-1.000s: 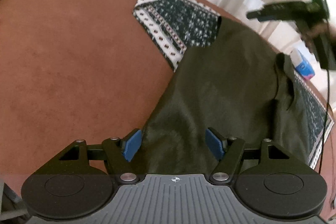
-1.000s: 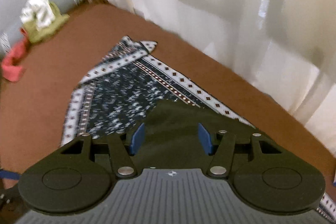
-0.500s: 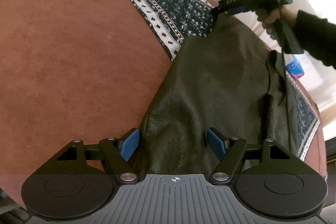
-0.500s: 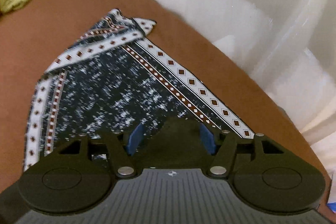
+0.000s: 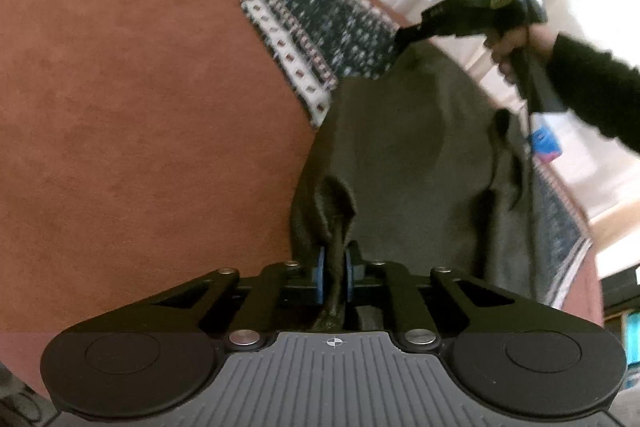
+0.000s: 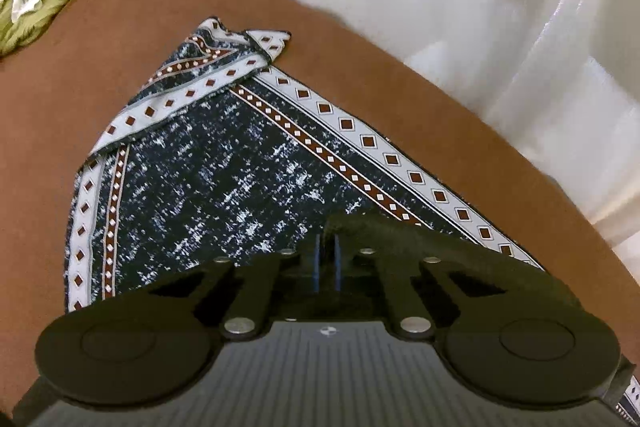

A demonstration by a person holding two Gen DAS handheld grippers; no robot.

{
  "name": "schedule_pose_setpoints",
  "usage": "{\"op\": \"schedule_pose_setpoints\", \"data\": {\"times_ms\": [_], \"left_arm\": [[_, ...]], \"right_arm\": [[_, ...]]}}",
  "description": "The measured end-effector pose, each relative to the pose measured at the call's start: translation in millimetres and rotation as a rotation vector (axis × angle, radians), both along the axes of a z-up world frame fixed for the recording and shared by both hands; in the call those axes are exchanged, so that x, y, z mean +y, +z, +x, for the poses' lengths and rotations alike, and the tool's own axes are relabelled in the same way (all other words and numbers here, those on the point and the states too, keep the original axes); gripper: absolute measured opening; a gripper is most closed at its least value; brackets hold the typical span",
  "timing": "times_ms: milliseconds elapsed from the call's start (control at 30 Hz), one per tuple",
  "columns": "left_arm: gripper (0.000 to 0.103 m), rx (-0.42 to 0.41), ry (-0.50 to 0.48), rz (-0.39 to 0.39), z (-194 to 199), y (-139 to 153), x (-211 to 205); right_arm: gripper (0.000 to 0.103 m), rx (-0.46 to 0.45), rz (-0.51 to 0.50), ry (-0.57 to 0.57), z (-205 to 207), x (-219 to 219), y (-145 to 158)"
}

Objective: Fold clothes

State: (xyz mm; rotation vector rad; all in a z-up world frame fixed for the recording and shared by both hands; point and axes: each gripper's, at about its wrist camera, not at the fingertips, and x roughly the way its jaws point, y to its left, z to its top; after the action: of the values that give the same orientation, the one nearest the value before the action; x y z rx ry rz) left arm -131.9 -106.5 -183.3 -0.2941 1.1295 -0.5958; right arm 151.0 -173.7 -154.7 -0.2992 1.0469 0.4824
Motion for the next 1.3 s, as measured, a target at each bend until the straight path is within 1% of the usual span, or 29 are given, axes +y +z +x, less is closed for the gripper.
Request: {"op": "schedule_pose_setpoints", "data": {"times_ms": [67, 200, 267, 300, 400, 467, 533, 600, 667, 767, 833, 900, 1000, 1067, 1100, 1133, 1167, 1200, 1233, 1267, 1300], "left_arm": [[0.005, -0.013, 0.012, -0.046, -4, 13, 1], [0.004, -0.073, -0.039, -0.138, -14, 52, -8], [0.004, -0.109, -0.095, -0.172, -19, 73, -18], [0.005, -0.13, -0.141, -0.18, -23, 84, -27], [0.005, -0.18, -0.275, -0.19, -34, 102, -60], [0.005, -0.194, -0.357, -0.196, -43, 108, -80], [0.005, -0.197, -0.438, -0.196, -51, 107, -103], [0.005, -0.183, -0.488, -0.163, -57, 97, -119], [0.005, -0.168, -0.538, -0.13, -64, 86, -135], [0.005, -0.147, -0.613, -0.08, -74, 70, -160], [0.006, -0.132, -0.662, -0.047, -81, 59, -176], [0.006, -0.118, -0.711, -0.013, -88, 48, -192], [0.009, -0.096, -0.785, 0.037, -98, 32, -217], [0.017, -0.092, -0.801, 0.053, -101, 24, -225], [0.026, -0.09, -0.809, 0.061, -103, 21, -228], [0.032, -0.088, -0.817, 0.069, -105, 17, -232], [0.035, -0.086, -0.813, 0.077, -106, 14, -235], [0.04, -0.082, -0.803, 0.078, -105, 12, -236], [0.043, -0.078, -0.794, 0.08, -105, 11, -238], [0.044, -0.071, -0.785, 0.072, -104, 13, -237], [0.046, -0.064, -0.776, 0.065, -103, 14, -237]], "right_arm": [[0.006, -0.006, 0.032, -0.014, 0, -5, 6], [0.005, -0.023, 0.138, -0.054, -3, -23, 28], [0.005, -0.035, 0.195, -0.07, -5, -35, 41], [0.005, -0.043, 0.221, -0.076, -7, -42, 47], [0.003, -0.072, 0.298, -0.091, -14, -69, 67], [0.003, -0.091, 0.346, -0.106, -21, -91, 77], [0.003, -0.105, 0.391, -0.125, -27, -115, 83], [0.003, -0.116, 0.43, -0.149, -33, -139, 85], [0.003, -0.124, 0.457, -0.188, -41, -167, 80], [0.003, -0.116, 0.483, -0.272, -48, -208, 62], [0.002, -0.1, 0.483, -0.334, -53, -231, 45], [0.002, -0.083, 0.471, -0.388, -57, -249, 26], [0.002, -0.061, 0.468, -0.459, -61, -268, 0], [0.002, -0.053, 0.47, -0.488, -64, -274, -14], [0.002, -0.053, 0.476, -0.499, -66, -277, -20], [0.003, -0.053, 0.482, -0.511, -67, -279, -26], [0.006, -0.055, 0.489, -0.522, -70, -281, -30], [0.009, -0.06, 0.497, -0.535, -72, -283, -34], [0.015, -0.066, 0.501, -0.542, -74, -285, -34], [0.022, -0.073, 0.502, -0.545, -77, -286, -32], [0.025, -0.084, 0.498, -0.545, -80, -288, -28]]}}
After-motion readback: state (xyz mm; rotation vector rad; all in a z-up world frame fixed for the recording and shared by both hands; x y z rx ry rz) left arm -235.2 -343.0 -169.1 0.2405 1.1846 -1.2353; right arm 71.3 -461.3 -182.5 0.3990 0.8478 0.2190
